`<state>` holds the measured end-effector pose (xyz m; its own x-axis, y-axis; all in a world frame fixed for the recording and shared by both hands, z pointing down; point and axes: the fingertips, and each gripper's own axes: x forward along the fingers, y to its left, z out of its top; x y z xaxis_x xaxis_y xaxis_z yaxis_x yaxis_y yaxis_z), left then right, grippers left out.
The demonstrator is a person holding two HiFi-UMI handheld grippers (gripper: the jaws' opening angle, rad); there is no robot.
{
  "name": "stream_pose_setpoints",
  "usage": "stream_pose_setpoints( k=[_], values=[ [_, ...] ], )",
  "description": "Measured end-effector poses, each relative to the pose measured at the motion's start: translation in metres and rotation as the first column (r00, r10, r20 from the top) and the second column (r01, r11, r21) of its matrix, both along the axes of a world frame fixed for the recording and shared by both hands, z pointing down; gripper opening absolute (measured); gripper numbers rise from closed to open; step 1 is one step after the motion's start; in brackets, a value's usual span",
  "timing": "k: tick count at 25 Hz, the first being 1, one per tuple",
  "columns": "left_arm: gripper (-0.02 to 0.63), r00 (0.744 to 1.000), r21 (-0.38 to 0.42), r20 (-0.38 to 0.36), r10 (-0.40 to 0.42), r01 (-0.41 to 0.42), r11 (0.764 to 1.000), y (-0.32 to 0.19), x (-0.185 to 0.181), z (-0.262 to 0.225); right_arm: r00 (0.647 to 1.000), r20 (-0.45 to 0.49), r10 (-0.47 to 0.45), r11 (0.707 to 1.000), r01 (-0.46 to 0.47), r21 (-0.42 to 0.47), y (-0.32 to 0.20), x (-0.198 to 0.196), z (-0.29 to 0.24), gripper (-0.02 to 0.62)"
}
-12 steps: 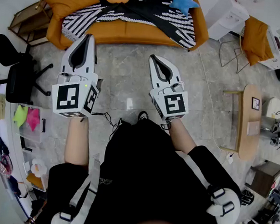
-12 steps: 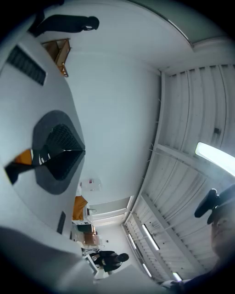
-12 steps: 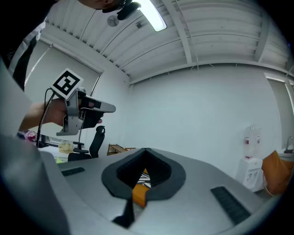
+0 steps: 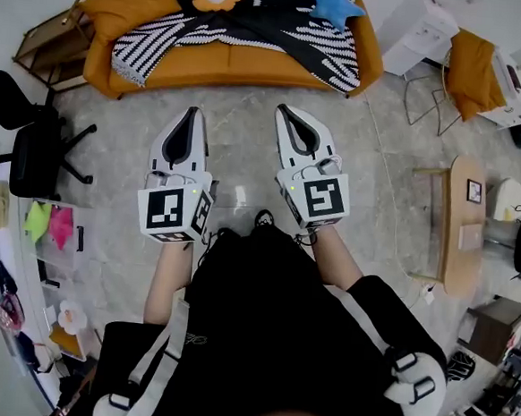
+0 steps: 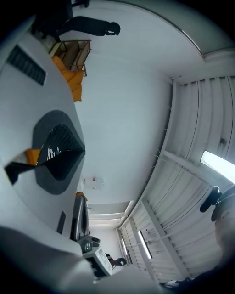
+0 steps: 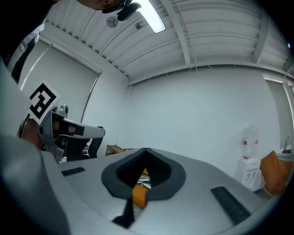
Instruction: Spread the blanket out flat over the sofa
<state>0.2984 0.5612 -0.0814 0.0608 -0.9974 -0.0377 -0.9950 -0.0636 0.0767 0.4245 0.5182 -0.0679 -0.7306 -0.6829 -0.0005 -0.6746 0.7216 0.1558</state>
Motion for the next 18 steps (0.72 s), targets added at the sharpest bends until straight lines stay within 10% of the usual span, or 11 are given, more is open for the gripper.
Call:
stream_pose_setpoints(
  k=[13, 18],
  values=[
    [0.033, 0.997, -0.057, 0.014, 0.076, -0.075, 0.996, -0.01, 0.05, 0.025, 0.997, -0.054, -0.062, 0.998, 0.061, -0.029, -0.009, 0.012, 0.009, 0.103],
    [0.258, 0.995, -0.1, -0.04, 0.09, -0.094, 0.991, -0.026, 0.072, 0.042, 0.996, -0.045, -0.079, 0.994, 0.075, -0.079, -0.024, 0.045, 0.029, 0.178]
  ],
)
